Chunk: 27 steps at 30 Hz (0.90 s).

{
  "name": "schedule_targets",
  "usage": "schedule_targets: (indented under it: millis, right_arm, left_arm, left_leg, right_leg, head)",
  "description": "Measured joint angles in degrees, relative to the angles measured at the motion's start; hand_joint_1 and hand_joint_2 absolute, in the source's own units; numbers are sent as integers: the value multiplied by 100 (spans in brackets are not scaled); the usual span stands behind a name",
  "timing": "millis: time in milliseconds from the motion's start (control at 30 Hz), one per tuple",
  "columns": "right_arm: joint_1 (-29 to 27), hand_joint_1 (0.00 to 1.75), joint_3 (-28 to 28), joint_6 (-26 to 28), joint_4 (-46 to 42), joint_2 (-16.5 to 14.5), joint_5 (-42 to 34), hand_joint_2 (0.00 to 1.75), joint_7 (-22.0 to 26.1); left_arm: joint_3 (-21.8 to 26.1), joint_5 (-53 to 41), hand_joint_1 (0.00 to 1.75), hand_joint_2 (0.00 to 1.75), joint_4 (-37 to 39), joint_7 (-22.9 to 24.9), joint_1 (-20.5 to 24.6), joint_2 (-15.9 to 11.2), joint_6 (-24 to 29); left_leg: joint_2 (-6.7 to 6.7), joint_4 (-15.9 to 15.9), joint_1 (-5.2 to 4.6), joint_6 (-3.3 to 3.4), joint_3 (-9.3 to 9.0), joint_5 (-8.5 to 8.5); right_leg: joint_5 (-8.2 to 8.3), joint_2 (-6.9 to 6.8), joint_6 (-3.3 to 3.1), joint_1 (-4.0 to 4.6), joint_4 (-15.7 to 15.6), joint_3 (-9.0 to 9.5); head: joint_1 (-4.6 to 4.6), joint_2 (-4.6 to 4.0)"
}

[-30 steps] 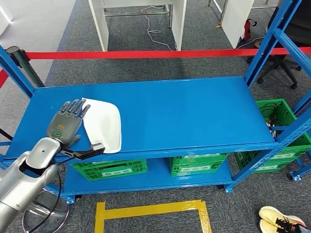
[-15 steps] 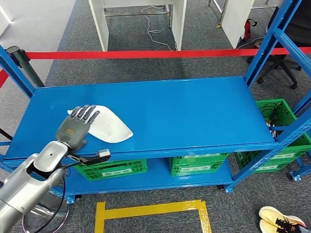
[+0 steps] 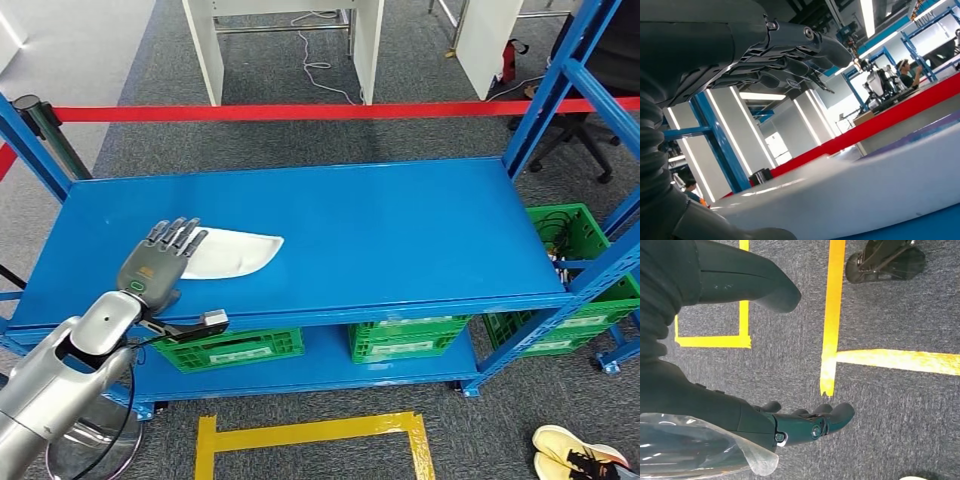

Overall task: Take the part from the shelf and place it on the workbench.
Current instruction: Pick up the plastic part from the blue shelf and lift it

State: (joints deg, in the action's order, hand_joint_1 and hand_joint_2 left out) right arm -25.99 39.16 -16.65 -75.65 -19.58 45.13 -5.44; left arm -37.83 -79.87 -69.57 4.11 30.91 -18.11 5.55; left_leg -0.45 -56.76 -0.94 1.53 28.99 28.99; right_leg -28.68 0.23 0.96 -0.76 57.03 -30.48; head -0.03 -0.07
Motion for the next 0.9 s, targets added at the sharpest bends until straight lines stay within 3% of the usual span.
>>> schedule_targets:
  millis: [233, 733, 867, 900]
  right_arm:
    - [51, 0, 12, -52, 33, 0, 126, 175, 86]
    - [183, 0, 13, -32, 183, -1, 181, 175, 126]
    - [184, 0, 12, 25, 215, -2, 104, 175, 94]
    - [184, 0, 11, 38, 221, -2, 80, 175, 81]
  left_arm:
    - [-88, -95, 0, 175, 13, 71, 1, 75, -57]
    - [-440, -275, 5, 175, 293, 367, 45, 761, -412]
    - [-450, -253, 170, 175, 337, 549, 60, 897, -603]
    - [-450, -245, 175, 175, 344, 596, 66, 926, -645]
  left_leg:
    - [0, -1, 0, 0, 0, 0]
    - [0, -4, -1, 1, 0, 1]
    - [0, -4, -1, 1, 0, 0]
    - [0, -3, -1, 1, 0, 0]
  right_leg:
    - [0, 0, 0, 0, 0, -1]
    - [1, 0, 1, -2, 0, -1]
    - [1, -1, 1, -2, 0, -1]
    - [1, -1, 1, -2, 0, -1]
  head:
    - [0, 0]
    - [0, 0]
    - [0, 0]
    - [0, 0]
